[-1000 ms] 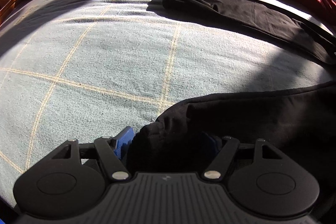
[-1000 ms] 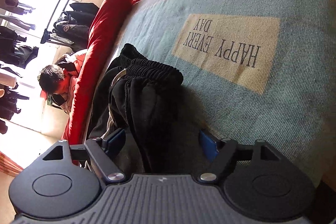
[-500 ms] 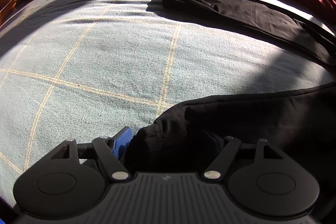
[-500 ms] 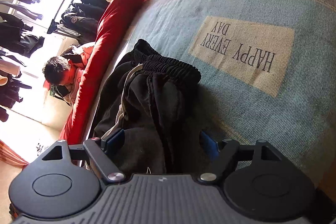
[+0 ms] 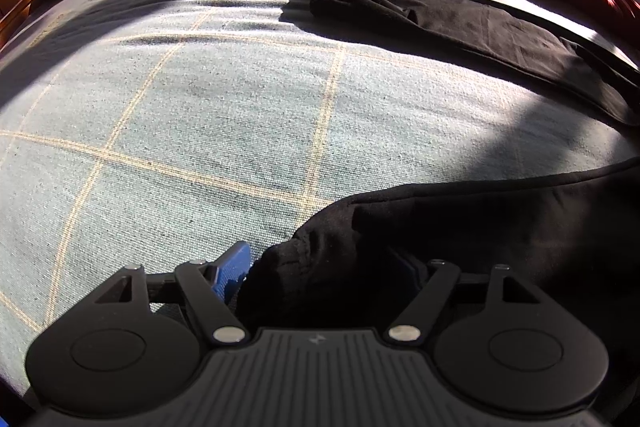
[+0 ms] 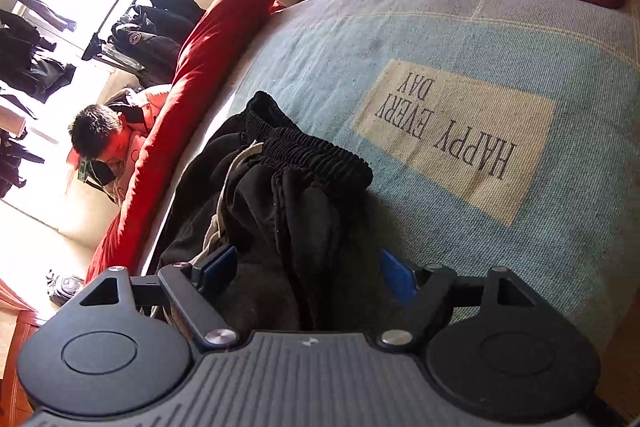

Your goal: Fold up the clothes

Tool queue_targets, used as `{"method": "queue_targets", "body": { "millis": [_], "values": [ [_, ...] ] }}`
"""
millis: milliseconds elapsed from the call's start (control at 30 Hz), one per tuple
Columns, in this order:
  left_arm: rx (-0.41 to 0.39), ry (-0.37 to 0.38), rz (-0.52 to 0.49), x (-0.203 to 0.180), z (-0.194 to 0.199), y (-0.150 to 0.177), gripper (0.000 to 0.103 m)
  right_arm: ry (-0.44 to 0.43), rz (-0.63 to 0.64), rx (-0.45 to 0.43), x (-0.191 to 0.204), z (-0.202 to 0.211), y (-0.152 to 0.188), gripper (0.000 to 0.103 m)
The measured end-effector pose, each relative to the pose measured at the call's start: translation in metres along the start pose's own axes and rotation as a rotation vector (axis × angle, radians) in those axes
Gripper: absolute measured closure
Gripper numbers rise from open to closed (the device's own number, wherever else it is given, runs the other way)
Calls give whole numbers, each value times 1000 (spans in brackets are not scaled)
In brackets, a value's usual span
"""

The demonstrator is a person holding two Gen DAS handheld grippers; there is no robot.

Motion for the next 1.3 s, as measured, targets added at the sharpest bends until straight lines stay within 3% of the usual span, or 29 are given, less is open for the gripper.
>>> {"method": "queue_targets", "body": {
  "millis": [167, 267, 367, 500, 667, 733, 833, 900, 1067, 1267, 1300],
  "values": [
    [-12, -18, -1, -5, 5, -3, 28, -53, -63, 23, -5, -16, -19, 19],
    [-31, -31, 5, -11, 18, 0, 28, -54, -145, 120, -14, -38, -14, 19],
    [-48, -47, 18, -18, 34, 3, 28, -130, -177, 158, -16, -54, -10, 19],
    [-76, -60, 41, -29, 57, 5, 28, -247, -212, 118, -14, -73, -27, 18],
    [-137, -12, -5, -70, 88, -4, 28, -271, -71, -39, 5, -58, -60, 18],
    [-154, 8, -48, -93, 96, -10, 28, -274, -47, -43, 6, -50, -68, 18],
    [-190, 68, -119, -134, 101, -22, 28, -120, 86, -85, 5, -36, -78, 18],
    [-206, 147, -167, -167, 98, -30, 28, -75, 173, -117, 7, -22, -83, 18],
    [-209, 375, -305, -266, 72, -41, 28, -138, 355, -114, 38, -4, -74, 14],
    [-209, 618, -370, -378, 34, -43, 28, -225, 617, 41, 86, -23, -13, 12],
    [-214, 630, -367, -391, 29, -43, 28, -229, 656, 62, 92, -28, -2, 12]
  ]
}}
Point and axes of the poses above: each gripper's, at about its wrist camera, not at the fingertips, and z roughly against the way its jaws point, x to its left, y to its underside, the point moved 3 cm from there along -z, roughly the way its jaws point, and after that the axes turned 7 degrees about -x, right-handed, at the moved point
